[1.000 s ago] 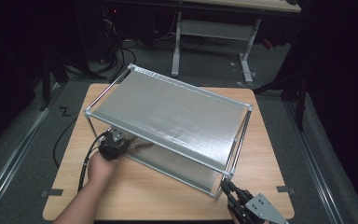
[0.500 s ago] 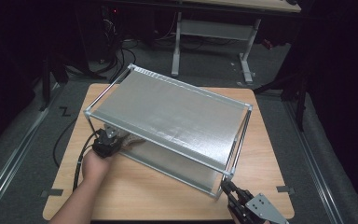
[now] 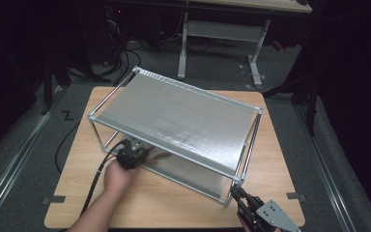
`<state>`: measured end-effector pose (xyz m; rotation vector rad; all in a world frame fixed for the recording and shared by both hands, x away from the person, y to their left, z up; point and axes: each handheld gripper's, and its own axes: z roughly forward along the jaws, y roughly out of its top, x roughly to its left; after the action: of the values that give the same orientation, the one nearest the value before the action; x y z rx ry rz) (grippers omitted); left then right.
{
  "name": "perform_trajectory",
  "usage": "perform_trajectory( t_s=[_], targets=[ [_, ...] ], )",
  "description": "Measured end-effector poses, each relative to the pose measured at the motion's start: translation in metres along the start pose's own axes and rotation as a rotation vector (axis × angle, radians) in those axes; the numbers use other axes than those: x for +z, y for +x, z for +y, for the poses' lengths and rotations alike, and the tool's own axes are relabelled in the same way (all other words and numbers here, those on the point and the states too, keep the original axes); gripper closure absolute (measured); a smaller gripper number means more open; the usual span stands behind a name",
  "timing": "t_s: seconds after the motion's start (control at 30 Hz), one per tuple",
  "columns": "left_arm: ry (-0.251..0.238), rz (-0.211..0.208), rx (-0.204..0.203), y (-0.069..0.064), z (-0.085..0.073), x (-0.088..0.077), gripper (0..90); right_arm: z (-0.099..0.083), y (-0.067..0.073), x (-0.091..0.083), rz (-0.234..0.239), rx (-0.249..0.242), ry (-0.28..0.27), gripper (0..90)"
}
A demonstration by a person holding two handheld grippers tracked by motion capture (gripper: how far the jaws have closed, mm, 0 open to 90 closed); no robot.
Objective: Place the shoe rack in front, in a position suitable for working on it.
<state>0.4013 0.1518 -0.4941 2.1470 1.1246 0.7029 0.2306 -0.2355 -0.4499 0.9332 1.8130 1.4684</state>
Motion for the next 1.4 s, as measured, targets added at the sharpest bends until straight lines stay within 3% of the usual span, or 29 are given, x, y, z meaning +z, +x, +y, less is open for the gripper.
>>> perform_trajectory(
  t_s=[0.23,0.27,0.3,0.33,0.37,0.4,0.43,0.47,0.5,0.53,0.67,0.73,0.77,0.83,1.0,1.17,1.27,1.4],
  targets=[
    [-0.018,-0.091,0.116,-0.058,0.019,0.003,68.9,0.0,0.0,0.0,0.001,0.002,0.001,81.0],
    [-0.022,-0.098,0.146,-0.064,0.021,0.004,68.9,0.0,0.0,0.0,0.001,0.001,0.0,81.0],
    [-0.006,-0.099,0.215,-0.072,0.026,0.002,68.9,0.0,0.0,0.0,0.001,0.001,0.001,80.9],
    [-0.01,-0.115,0.225,-0.081,0.028,0.002,69.0,0.0,0.0,0.0,0.001,0.001,0.001,81.0],
    [-0.113,-0.159,0.083,-0.102,0.026,0.007,68.9,0.0,0.0,0.0,0.001,0.001,0.001,81.0],
    [-0.104,-0.166,0.108,-0.11,0.028,0.006,68.9,0.0,0.0,0.0,0.002,0.001,0.0,81.0],
    [-0.069,-0.209,0.157,-0.117,0.03,0.003,68.9,0.0,0.0,0.0,0.002,0.001,0.0,81.0],
    [-0.06,-0.198,0.191,-0.125,0.032,0.001,69.0,0.0,0.0,0.0,0.001,0.0,0.001,80.9],
    [-0.079,-0.231,0.171,-0.136,0.033,0.001,68.9,0.0,0.0,0.0,0.002,-0.001,0.0,80.9],
    [-0.085,-0.26,0.176,-0.144,0.034,0.001,68.9,0.0,0.0,0.0,0.002,-0.001,0.0,81.0],
    [-0.106,-0.338,0.214,-0.176,0.04,-0.004,68.9,0.0,0.0,0.0,0.002,-0.002,0.001,80.9],
    [-0.116,-0.35,0.242,-0.188,0.042,-0.007,68.9,0.0,0.0,0.0,0.005,-0.007,0.001,81.0],
    [-0.112,-0.407,0.225,-0.194,0.041,-0.007,68.9,0.0,0.0,0.0,0.006,-0.006,0.0,81.0],
    [-0.12,-0.409,0.24,-0.199,0.042,-0.009,68.9,0.0,0.001,0.0,0.008,-0.01,0.0,81.0],
    [-0.123,-0.425,0.217,-0.201,0.041,-0.012,68.7,0.0,0.001,0.001,0.014,-0.017,0.0,81.0],
    [-0.139,-0.427,0.236,-0.206,0.038,-0.02,68.6,0.001,0.004,0.003,0.013,-0.021,0.0,81.0],
    [-0.14,-0.448,0.238,-0.205,0.035,-0.021,68.6,0.001,0.005,0.003,0.013,-0.025,0.0,81.0],
    [-0.147,-0.447,0.253,-0.202,0.033,-0.023,68.5,0.001,0.006,0.004,0.011,-0.026,0.003,81.1]
  ],
)
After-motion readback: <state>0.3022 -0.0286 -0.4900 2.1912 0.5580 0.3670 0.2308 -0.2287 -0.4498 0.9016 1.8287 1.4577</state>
